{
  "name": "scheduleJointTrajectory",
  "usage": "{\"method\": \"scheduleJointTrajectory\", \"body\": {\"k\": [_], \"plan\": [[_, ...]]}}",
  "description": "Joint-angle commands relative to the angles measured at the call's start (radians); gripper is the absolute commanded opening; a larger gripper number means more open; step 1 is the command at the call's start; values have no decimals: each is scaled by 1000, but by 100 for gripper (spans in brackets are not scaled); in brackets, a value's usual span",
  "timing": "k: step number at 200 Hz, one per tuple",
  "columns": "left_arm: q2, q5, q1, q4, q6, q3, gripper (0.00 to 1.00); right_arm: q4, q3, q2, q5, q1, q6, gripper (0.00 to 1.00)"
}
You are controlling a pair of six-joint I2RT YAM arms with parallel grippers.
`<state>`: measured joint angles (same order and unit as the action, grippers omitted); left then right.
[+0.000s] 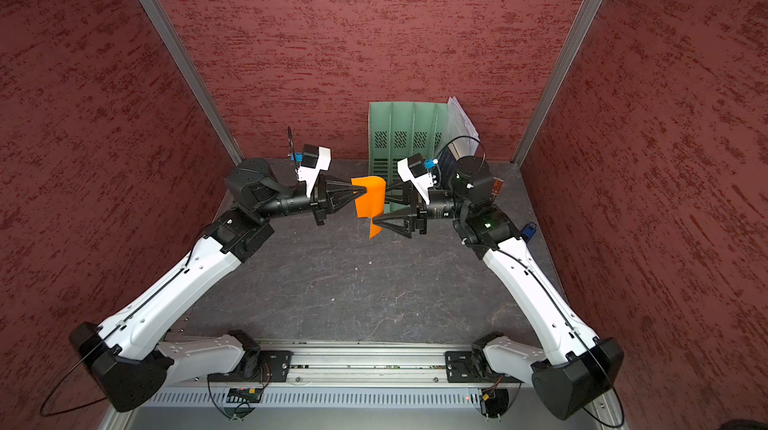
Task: Fold the square paper along the opposite sides
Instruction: Fold the paper.
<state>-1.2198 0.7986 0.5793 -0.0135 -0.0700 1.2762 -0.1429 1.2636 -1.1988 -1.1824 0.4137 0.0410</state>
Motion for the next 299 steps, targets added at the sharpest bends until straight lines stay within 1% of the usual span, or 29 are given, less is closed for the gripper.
{"method": "scheduleJointTrajectory", "body": {"k": [1, 65, 147, 207, 299], "plan": [[-11, -9, 13, 14, 18, 37, 0, 37, 25, -13, 10, 12, 12, 75], [-45, -5, 31, 32, 29, 65, 0, 36, 23, -22, 15, 27, 13, 66], [-52, -7, 46, 52, 45, 75, 0, 24, 25, -33, 22, 39, 4, 55], [-49, -6, 51, 97, 69, 91, 0, -40, 43, -45, 39, 52, -37, 51], [-46, -7, 52, 98, 72, 83, 0, -49, 45, -28, 48, 56, -50, 50]]}}
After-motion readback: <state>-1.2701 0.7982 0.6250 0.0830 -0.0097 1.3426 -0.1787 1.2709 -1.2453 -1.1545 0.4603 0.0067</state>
